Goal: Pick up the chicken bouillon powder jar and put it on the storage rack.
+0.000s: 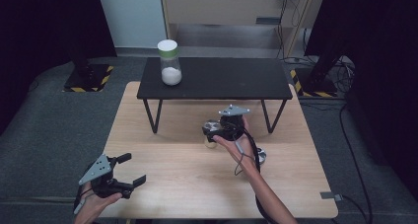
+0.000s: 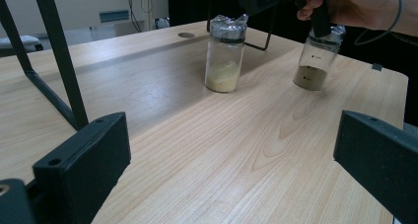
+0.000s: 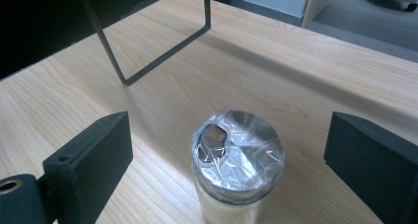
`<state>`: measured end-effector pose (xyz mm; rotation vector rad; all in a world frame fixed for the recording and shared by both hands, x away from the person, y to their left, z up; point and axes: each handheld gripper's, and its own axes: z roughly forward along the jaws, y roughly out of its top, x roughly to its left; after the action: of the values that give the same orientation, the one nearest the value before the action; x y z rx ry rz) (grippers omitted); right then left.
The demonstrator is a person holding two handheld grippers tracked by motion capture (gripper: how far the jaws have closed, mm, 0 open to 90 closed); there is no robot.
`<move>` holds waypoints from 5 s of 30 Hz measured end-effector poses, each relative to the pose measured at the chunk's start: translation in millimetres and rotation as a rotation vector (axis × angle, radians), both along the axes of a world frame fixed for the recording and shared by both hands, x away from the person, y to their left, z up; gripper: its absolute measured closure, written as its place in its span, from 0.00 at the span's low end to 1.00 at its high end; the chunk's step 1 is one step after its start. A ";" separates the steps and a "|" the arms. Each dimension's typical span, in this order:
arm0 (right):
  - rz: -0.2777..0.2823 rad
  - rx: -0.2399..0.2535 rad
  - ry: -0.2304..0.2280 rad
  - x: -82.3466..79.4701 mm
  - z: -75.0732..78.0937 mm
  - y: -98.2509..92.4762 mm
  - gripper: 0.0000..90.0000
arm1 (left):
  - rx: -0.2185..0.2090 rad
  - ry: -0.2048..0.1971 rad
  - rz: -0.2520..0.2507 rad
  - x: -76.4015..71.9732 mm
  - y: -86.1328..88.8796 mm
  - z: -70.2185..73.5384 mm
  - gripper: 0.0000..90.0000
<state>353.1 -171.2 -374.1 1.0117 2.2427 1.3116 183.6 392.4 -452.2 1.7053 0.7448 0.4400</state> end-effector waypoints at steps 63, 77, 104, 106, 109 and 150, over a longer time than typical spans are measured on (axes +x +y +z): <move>0.001 -0.101 0.035 13.7 -19.0 23.6 0.39 | 0.011 0.011 -0.005 1.1 -0.7 0.6 0.00; 0.072 -0.120 0.025 11.2 4.2 20.3 0.39 | 0.010 0.011 -0.007 1.1 -0.7 0.7 0.00; 0.213 -0.157 0.009 11.5 57.6 -10.1 0.39 | 0.016 0.016 -0.017 2.3 -1.4 1.2 0.00; 0.221 -0.160 0.007 10.8 65.0 -11.4 0.39 | 0.016 0.017 -0.018 2.4 -1.4 1.3 0.00; 0.231 -0.158 0.012 11.3 77.2 -13.2 0.39 | 0.016 0.017 -0.017 2.3 -1.4 1.3 0.00; 0.243 -0.161 0.005 32.9 202.2 -16.1 0.39 | 0.011 0.020 -0.023 3.3 -1.0 0.7 0.00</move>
<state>386.0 -187.3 -171.9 0.7054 2.4908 1.1960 186.9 391.4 -451.6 1.7291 0.7380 0.4125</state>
